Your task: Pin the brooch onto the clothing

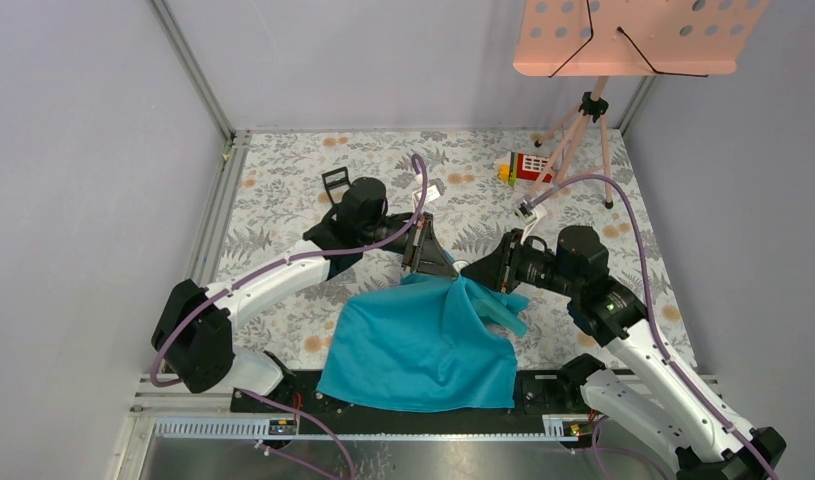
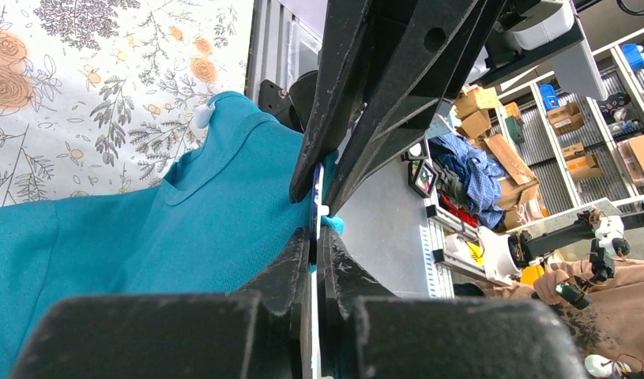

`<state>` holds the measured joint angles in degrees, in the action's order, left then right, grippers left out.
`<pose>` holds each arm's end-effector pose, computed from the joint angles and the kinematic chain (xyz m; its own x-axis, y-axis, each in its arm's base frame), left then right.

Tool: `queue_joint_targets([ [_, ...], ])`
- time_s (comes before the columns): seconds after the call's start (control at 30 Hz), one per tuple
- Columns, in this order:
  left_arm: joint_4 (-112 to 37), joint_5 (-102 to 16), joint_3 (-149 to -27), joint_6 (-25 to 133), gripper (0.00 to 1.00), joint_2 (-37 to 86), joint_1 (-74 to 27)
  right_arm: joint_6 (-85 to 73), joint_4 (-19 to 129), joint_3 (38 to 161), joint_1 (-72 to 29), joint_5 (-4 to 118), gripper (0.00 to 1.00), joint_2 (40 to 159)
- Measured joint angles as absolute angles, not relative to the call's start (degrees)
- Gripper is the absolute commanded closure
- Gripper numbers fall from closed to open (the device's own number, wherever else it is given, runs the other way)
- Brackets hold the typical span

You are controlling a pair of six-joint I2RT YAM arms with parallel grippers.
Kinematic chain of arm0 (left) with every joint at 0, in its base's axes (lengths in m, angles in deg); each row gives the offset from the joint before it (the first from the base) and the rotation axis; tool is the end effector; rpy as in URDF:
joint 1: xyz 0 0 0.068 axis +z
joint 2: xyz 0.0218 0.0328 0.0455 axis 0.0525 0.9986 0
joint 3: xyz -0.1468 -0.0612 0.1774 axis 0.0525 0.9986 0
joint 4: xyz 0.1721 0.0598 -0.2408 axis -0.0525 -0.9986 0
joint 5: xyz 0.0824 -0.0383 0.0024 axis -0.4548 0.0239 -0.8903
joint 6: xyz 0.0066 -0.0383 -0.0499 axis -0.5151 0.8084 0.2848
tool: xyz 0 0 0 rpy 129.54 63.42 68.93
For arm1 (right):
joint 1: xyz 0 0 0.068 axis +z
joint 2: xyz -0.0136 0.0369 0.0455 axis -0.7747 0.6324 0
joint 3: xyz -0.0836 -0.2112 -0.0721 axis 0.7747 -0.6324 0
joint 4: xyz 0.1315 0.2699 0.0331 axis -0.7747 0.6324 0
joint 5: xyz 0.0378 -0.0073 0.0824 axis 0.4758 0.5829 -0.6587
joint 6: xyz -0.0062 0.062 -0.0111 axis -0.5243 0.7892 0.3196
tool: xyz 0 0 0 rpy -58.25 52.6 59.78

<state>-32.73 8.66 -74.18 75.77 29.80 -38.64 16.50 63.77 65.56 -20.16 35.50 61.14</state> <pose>0.2466 -0.2757 0.2585 -0.6866 0.2464 -0.6840 0.6947 -0.0554 -0.7172 0.2079 0.1507 0.3025 -0.5592 0.1667 -0.8121 -0.6704 0.4852 0.5613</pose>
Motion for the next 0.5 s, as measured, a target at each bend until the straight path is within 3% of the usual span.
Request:
queue_joint_targets([
  [0.1, -33.25, 8.09, -74.20, 74.87, 1.00, 29.78, -38.83, 16.52, 63.96, 65.43, -20.16, 35.74, 0.72, 60.88],
  [0.3, -41.69, 3.61, -75.40, 68.20, 1.00, 29.50, -39.60, 15.76, 68.40, 65.74, -20.38, 41.84, 0.42, 59.94],
  [0.5, -55.11, -15.67, -77.24, 56.57, 1.00, 26.35, -48.93, 13.95, 78.34, 70.17, -21.02, 53.35, 0.28, 57.03],
])
